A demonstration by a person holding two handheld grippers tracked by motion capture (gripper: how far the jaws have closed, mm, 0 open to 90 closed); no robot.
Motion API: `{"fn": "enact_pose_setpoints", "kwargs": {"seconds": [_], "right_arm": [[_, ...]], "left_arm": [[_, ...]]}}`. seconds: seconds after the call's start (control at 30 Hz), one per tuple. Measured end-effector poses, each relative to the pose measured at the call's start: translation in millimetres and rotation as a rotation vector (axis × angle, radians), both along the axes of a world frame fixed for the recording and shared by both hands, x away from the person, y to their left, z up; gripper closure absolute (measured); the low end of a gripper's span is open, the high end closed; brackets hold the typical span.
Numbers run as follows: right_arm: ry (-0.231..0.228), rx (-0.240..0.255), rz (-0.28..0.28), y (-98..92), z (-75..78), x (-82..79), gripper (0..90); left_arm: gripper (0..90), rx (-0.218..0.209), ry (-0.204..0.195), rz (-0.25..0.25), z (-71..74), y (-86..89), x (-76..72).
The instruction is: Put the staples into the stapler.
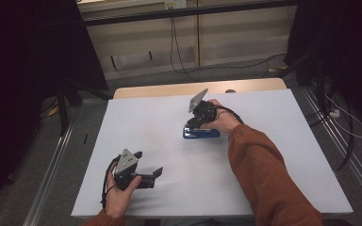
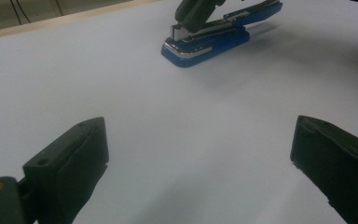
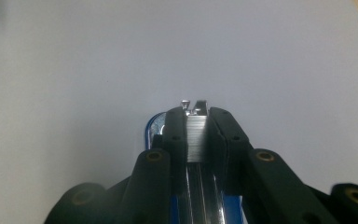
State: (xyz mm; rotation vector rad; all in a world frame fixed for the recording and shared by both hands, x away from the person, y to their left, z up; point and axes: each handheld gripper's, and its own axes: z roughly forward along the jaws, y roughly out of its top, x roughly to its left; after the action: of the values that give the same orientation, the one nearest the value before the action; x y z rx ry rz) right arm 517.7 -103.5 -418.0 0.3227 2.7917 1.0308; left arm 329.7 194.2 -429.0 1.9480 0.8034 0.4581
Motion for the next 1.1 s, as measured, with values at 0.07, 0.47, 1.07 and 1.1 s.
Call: {"fn": "enact_pose_setpoints", "kwargs": {"seconds": [0.07, 0.47, 1.07, 1.1], "right_arm": [[-0.002, 0.005, -0.002, -0.1, 0.7, -0.1, 78.6], [-0.010, -0.005, 0.019, -0.5, 1.4, 0.7, 79.1], [-0.007, -0.001, 0.012, 1.0, 1.3, 2.8, 75.5], [-0.006, -0.001, 0.011, 0.8, 1.2, 2.8, 75.4]], "left_arm": [[4.3, 0.003, 0.000, 0.003, 0.2, 0.0, -0.2], [4.3, 0.001, 0.000, 0.001, 0.0, 0.0, 0.0], [4.3, -0.006, 0.008, 0.001, -0.5, -0.3, 0.1], [4.3, -0.005, 0.008, 0.002, -0.5, -0.3, 0.1]]}}
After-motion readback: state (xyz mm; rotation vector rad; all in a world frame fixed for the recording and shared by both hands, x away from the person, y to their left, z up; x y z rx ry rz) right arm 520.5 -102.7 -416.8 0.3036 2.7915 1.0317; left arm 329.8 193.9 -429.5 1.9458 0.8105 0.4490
